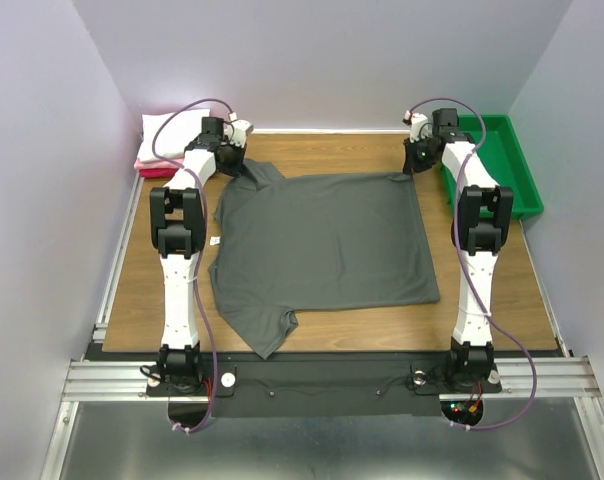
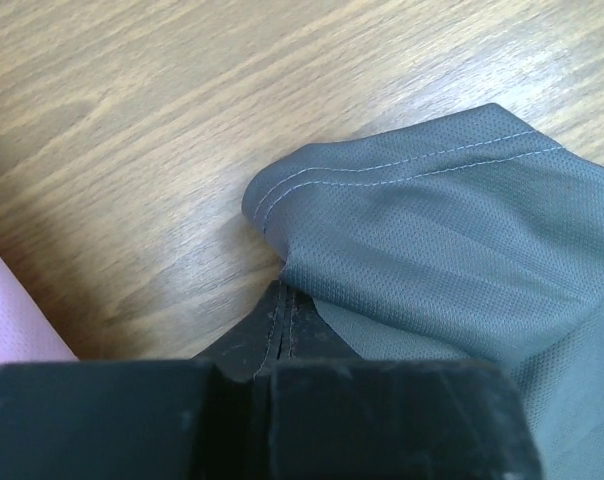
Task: Fold and stack the t-shirts
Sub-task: Flatten the tshirt out, then fold the tshirt
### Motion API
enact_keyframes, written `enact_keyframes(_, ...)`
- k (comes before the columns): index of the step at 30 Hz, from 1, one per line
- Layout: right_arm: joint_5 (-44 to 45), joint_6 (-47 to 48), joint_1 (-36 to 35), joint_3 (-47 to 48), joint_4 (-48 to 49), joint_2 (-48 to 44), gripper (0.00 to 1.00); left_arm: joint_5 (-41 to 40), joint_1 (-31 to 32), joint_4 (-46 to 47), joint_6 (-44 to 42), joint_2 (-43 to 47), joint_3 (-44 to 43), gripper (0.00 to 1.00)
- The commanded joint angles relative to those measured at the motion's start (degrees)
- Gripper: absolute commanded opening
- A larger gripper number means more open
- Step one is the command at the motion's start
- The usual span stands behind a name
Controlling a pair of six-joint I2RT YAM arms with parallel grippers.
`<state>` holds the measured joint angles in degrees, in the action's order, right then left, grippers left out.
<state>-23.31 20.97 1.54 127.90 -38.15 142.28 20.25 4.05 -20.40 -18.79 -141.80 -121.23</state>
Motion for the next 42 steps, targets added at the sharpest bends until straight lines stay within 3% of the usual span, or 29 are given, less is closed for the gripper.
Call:
enact_keyframes(1, 0.7, 0.1, 0.5, 3.1, 1.8, -0.3, 0.01, 2.2, -0.2, 0.1, 0.1, 3.5, -1.9, 0.0)
enact_keyframes(8, 0.6, 0.6, 0.6, 2.0, 1.8, -3.4, 0.01, 5.3, -0.8, 3.3, -2.1, 13.5, 4.2, 0.0)
enact_keyframes(21, 0.7, 2.6, 0.7, -1.2, 1.7, -7.6, 0.01, 5.1, -1.5, 4.1, -7.1, 20.7, 13.5, 0.0)
enact_keyframes(42, -1.8, 8.2, 1.2, -20.3, 1.8, -20.7, 0.01, 7.3, -2.5, 10.7, -17.9, 40.2, 41.2, 0.0)
